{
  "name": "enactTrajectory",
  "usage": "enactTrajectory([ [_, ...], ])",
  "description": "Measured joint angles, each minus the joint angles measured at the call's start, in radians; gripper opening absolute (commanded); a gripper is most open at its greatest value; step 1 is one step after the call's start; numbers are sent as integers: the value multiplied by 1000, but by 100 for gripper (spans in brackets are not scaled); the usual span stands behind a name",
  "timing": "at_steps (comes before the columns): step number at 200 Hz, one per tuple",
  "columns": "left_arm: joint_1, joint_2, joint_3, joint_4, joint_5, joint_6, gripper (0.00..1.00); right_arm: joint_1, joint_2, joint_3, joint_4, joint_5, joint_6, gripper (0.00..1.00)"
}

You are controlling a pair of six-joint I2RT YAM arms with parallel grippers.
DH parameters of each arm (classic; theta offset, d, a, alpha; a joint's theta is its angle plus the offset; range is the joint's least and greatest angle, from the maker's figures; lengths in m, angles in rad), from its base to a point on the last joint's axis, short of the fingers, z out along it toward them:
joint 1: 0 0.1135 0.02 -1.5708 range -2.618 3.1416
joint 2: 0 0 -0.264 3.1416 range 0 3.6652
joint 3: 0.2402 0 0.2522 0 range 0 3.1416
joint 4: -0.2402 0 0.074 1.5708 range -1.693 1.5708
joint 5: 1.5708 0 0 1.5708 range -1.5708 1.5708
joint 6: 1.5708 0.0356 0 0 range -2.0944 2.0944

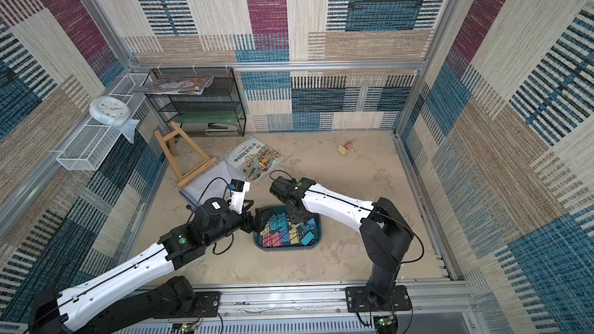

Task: Put the binder clips in the storage box
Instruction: Place the binder clip in the storage box, then pick up the binder clip at the center of the board.

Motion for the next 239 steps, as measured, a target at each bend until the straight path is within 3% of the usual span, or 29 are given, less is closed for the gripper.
enactTrajectory([
  [38, 0, -1, 0, 3, 0, 0, 99, -1, -46, 39, -25, -10, 5, 27],
  [79, 0, -12, 0, 3, 0, 3, 99, -27, -155, 89, -6, 61, 27, 42],
  [99, 0, -18, 0, 2, 0, 8, 99, -119, -242, 54, 75, 86, 19, 43],
  [132, 0, -18, 19, -12, 0, 29, 99, -356, -308, -4, 257, 51, -44, 42],
  [193, 0, -26, 26, -43, 0, 47, 99, -684, -89, 93, 507, -134, -53, 47],
  [239, 0, -28, 24, -47, 3, 46, 99, -820, 166, 261, 595, -301, -16, 56],
])
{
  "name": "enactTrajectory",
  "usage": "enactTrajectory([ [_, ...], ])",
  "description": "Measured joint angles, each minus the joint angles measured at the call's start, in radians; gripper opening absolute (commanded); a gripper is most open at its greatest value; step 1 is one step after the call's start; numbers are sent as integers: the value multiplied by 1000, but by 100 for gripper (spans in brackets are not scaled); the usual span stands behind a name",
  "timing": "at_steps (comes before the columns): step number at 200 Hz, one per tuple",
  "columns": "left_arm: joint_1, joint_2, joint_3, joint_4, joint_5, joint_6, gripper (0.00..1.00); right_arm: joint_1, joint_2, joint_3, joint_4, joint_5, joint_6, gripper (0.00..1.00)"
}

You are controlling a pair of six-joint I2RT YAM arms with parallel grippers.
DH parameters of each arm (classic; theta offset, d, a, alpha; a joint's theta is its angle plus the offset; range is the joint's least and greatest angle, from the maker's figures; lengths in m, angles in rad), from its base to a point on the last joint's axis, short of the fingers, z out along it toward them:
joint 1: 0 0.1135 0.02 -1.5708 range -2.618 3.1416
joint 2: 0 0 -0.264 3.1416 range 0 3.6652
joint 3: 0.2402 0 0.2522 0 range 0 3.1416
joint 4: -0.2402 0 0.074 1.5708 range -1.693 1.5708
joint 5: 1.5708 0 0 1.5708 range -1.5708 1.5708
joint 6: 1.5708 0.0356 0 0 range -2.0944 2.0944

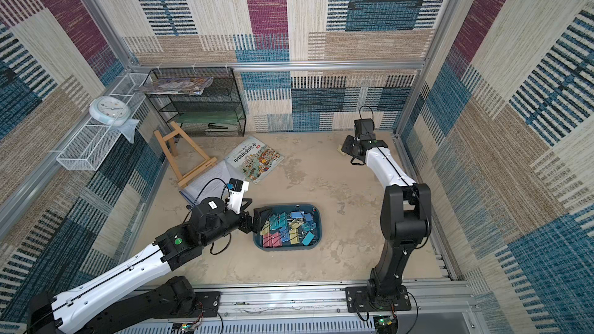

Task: Put the binder clips in the storage box
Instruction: Pick up the binder clip at the center of the board.

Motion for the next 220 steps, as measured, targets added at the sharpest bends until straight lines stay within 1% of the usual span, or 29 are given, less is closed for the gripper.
enactTrajectory([
  [26, 0, 0, -1, -3, 0, -2, 99, -37, 153, 153, -5, -82, -11, 60],
  [57, 0, 0, -1, -3, -1, 2, 99, -55, 296, 294, -22, -120, -40, 66],
  [82, 0, 2, 5, -14, -3, 10, 99, -69, 381, 346, -39, -154, -60, 70],
  [122, 0, 13, 8, -26, -3, 21, 99, -100, 492, 399, -43, -224, -89, 71],
  [138, 0, 24, 15, -31, -3, 21, 99, -104, 518, 412, -30, -255, -97, 67],
  [160, 0, 36, 24, -31, -3, 24, 99, -107, 542, 424, 10, -299, -105, 60],
  [206, 0, 53, 29, -29, -3, 24, 99, -113, 564, 431, 43, -369, -103, 33],
  [220, 0, 56, 29, -29, -3, 24, 99, -113, 565, 428, 44, -378, -101, 28],
])
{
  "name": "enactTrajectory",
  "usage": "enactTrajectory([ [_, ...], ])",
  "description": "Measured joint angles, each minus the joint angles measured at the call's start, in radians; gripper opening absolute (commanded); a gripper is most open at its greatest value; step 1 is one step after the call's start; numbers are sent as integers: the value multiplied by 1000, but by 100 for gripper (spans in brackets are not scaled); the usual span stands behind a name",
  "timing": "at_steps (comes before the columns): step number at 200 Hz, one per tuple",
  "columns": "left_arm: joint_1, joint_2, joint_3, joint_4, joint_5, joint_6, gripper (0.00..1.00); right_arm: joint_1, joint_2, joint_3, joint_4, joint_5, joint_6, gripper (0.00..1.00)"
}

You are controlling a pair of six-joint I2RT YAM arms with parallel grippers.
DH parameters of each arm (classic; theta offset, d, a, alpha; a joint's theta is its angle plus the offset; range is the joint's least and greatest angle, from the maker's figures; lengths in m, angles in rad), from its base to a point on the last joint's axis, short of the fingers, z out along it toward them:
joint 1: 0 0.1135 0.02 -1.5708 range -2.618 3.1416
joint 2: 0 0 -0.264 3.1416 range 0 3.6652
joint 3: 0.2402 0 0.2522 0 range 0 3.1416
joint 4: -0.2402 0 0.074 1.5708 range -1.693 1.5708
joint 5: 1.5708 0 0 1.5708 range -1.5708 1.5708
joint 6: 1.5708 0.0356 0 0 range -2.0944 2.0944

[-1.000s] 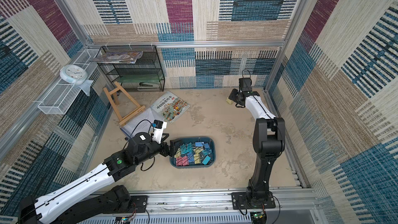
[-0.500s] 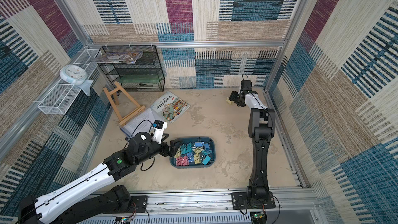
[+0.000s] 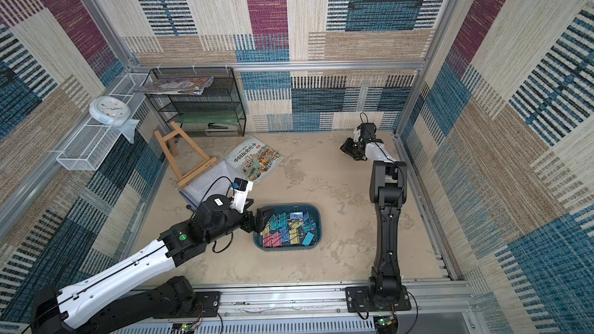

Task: Put the binder clips in the storage box
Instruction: Pick up the binder clip at the center of the board.

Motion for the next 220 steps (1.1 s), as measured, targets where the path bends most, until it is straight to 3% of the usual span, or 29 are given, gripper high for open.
enactTrajectory([
  [58, 0, 3, 0, 2, 3, 0, 99, 0, -76, -124, 31, -40, -2, 18],
  [106, 0, -2, -1, 5, 8, -12, 99, 6, -243, -288, 57, -59, -11, 14],
  [184, 0, -44, -26, 13, 21, -19, 99, 85, -760, -665, 103, -71, 11, 10],
  [220, 0, -33, -28, 20, 3, -15, 99, 194, -1065, -811, 60, -42, 16, 11],
])
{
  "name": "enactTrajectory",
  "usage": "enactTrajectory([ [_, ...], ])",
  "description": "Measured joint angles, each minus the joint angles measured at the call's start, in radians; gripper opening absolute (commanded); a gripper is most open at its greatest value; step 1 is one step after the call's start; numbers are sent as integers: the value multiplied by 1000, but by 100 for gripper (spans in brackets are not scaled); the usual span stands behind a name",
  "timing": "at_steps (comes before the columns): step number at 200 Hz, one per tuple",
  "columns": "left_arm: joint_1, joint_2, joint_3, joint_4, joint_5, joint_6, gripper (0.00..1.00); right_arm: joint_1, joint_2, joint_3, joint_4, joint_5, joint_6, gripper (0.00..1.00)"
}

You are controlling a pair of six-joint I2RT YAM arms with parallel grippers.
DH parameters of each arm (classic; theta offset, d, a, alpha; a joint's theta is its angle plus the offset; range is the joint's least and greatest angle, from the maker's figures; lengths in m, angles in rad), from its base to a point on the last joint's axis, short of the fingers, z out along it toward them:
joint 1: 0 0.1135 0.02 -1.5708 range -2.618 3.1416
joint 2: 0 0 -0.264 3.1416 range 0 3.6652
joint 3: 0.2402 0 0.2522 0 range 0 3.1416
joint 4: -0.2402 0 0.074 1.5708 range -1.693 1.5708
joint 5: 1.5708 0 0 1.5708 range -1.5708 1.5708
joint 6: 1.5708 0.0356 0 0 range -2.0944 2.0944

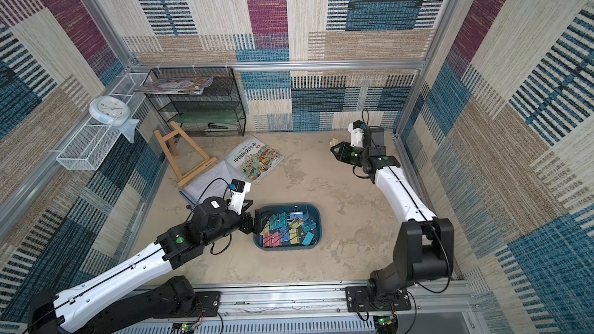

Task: Put the binder clips in the storage box
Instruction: Pick up the binder clip at the center of the board, then place the binder clip in the storage box.

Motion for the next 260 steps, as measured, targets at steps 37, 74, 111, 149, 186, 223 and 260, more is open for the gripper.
enactTrajectory([
  [37, 0, -7, -14, 43, -7, -7, 99, 174, -216, -155, -82, 53, 33, 10],
  [74, 0, -36, -54, 97, -35, -38, 99, 407, -293, -286, -114, 59, 145, 9],
  [111, 0, -44, -68, 144, -70, -57, 100, 587, -193, -316, -107, 84, 245, 10],
  [149, 0, -40, -69, 169, -83, -73, 99, 689, -60, -324, -66, 134, 324, 10],
  [186, 0, -37, -77, 172, -84, -80, 100, 716, 57, -299, -59, 193, 380, 10],
  [223, 0, -37, -77, 172, -87, -82, 99, 729, 115, -279, -60, 253, 412, 14],
  [260, 0, -28, -78, 172, -90, -79, 100, 737, 166, -267, -58, 277, 420, 24],
])
